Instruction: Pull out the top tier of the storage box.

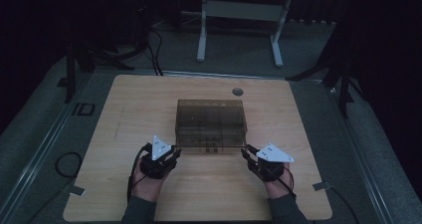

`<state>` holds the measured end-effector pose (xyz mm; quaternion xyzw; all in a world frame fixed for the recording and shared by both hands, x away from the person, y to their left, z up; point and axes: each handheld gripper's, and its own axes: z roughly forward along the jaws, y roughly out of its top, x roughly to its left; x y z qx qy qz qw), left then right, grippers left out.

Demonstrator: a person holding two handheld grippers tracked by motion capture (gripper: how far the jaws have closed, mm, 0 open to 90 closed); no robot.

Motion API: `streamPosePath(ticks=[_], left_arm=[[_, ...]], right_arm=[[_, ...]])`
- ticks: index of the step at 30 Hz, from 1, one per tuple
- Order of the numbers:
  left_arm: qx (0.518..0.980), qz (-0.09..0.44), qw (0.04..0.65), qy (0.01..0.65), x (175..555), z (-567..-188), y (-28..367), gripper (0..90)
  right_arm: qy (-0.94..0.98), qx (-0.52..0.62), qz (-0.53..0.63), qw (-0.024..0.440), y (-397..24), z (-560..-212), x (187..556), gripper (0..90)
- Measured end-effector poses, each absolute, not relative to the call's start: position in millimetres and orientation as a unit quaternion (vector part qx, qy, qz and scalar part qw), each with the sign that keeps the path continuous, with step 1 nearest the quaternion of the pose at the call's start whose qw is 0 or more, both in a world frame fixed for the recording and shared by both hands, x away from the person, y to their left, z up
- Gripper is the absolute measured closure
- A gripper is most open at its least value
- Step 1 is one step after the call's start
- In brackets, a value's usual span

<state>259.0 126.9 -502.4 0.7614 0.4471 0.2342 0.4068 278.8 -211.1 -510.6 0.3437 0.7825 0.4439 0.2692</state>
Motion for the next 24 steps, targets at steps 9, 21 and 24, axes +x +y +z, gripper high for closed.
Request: streamPosePath(ticks=[9,21,24], left_arm=[[0.761,0.233,0.407,0.448,256.3,-502.2,126.8,73.7],[0.762,0.232,0.408,0.446,251.3,-502.0,126.7,73.9],[0.762,0.231,0.409,0.446,250.2,-502.4,127.2,73.9]], right_arm=[[0.782,0.343,0.445,0.269,-211.5,-510.7,276.1,71.1],[0.782,0.343,0.446,0.267,-212.6,-510.5,272.5,71.0],[0.782,0.343,0.446,0.267,-212.3,-510.7,271.6,71.0]])
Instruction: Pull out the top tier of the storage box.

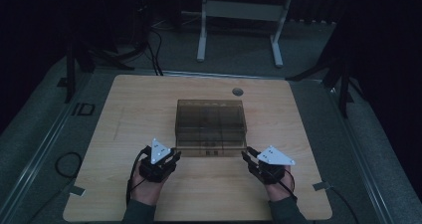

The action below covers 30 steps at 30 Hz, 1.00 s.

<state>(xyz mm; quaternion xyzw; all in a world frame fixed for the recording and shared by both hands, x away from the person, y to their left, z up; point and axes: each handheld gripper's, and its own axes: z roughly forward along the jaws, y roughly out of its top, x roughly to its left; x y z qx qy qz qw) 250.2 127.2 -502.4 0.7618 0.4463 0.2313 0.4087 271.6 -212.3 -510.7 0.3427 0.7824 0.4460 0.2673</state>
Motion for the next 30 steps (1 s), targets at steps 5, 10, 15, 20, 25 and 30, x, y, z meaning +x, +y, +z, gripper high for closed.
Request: streamPosePath(ticks=[5,10,15,20,25,30], left_arm=[[0.761,0.232,0.409,0.447,248.7,-502.6,127.9,73.9],[0.761,0.232,0.409,0.447,247.0,-502.6,128.1,73.9],[0.762,0.230,0.408,0.446,245.5,-503.1,127.8,73.9],[0.763,0.230,0.408,0.446,243.7,-503.7,128.0,73.9],[0.763,0.229,0.407,0.446,242.1,-504.7,128.1,73.8],[0.762,0.229,0.406,0.449,240.4,-505.3,130.1,73.8]], right_arm=[[0.784,0.340,0.445,0.269,-211.4,-511.1,270.4,71.0],[0.784,0.340,0.445,0.270,-211.0,-511.0,268.9,71.0],[0.784,0.339,0.444,0.270,-211.2,-511.4,267.7,71.0],[0.785,0.339,0.444,0.269,-211.4,-512.1,266.3,71.0],[0.785,0.339,0.443,0.268,-211.3,-513.0,264.3,71.0],[0.786,0.340,0.443,0.265,-210.3,-516.1,262.2,71.1]])
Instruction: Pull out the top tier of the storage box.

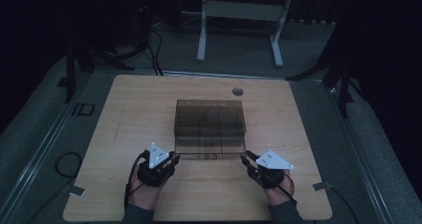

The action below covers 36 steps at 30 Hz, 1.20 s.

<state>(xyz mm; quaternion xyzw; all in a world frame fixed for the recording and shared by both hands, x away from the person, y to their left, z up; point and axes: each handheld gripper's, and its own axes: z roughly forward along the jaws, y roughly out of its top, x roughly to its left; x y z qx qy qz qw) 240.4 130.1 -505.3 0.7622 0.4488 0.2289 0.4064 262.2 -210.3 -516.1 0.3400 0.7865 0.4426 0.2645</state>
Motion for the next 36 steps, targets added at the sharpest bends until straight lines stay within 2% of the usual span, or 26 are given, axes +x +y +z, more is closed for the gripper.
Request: streamPosePath(ticks=[15,20,26,36], left_arm=[[0.766,0.219,0.401,0.452,241,-511,131,72.9],[0.771,0.209,0.396,0.453,243,-514,129,68.1],[0.775,0.203,0.401,0.444,244,-514,128,58.6],[0.782,0.201,0.402,0.432,244,-511,135,53.4]], right_arm=[[0.790,0.339,0.444,0.253,-211,-521,263,71.0],[0.791,0.339,0.445,0.249,-212,-522,264,70.3],[0.797,0.333,0.440,0.246,-210,-525,264,63.1],[0.803,0.331,0.436,0.235,-209,-528,266,52.8]])
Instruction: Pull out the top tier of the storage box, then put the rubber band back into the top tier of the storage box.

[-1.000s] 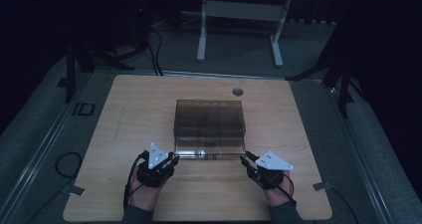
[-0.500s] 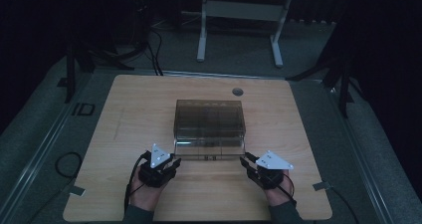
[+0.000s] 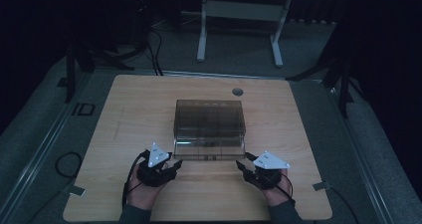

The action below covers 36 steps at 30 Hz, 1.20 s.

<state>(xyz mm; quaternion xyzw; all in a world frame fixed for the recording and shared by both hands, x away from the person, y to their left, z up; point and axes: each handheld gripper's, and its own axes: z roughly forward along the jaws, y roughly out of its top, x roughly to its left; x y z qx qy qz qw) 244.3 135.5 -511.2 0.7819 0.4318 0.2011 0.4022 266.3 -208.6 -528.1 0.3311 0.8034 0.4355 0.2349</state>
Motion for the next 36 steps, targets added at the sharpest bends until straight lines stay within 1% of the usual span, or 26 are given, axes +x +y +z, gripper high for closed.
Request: streamPosePath(ticks=[3,11,14,28,36], left_arm=[[0.783,0.209,0.400,0.428,244,-511,139,50.6],[0.777,0.216,0.410,0.425,242,-505,149,48.4],[0.779,0.208,0.413,0.424,243,-504,153,45.0],[0.774,0.218,0.409,0.433,242,-501,167,45.4],[0.776,0.215,0.401,0.437,244,-500,184,45.1]], right_arm=[[0.804,0.333,0.435,0.234,-210,-529,267,52.1],[0.803,0.336,0.436,0.231,-214,-528,264,50.9],[0.803,0.336,0.435,0.229,-215,-529,263,50.7],[0.804,0.343,0.431,0.227,-221,-532,263,50.4],[0.802,0.351,0.428,0.224,-225,-535,266,50.3]])
